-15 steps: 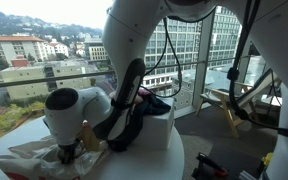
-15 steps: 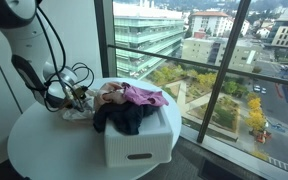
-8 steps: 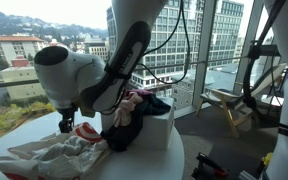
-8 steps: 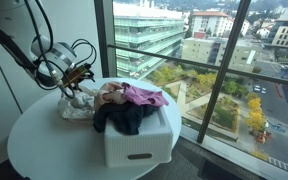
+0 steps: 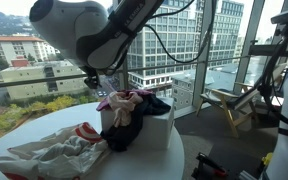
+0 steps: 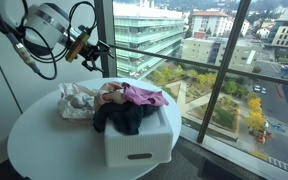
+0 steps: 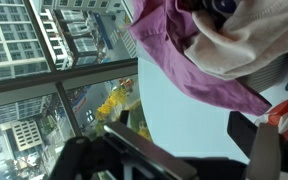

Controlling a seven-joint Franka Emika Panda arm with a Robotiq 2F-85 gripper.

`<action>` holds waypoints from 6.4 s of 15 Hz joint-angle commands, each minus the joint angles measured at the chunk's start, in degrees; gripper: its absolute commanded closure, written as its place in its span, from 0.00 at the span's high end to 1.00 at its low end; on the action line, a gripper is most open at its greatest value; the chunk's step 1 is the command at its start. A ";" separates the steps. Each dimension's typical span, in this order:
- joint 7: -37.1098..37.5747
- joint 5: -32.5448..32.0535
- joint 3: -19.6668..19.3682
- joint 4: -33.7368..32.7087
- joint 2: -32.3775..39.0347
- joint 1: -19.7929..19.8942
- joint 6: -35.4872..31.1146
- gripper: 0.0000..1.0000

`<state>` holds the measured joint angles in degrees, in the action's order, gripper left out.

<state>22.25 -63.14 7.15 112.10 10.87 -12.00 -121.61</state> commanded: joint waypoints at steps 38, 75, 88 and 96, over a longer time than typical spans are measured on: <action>20.98 9.10 -3.59 7.07 2.38 2.45 -1.25 0.04; -8.48 20.33 2.61 -9.62 20.83 -9.28 -18.33 0.03; -15.72 22.72 -0.78 -5.49 22.65 -8.26 -29.77 0.50; -11.44 18.42 -5.21 -6.07 7.55 -9.21 -13.76 1.00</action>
<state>7.86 -41.98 3.92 104.95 24.48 -20.45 -142.67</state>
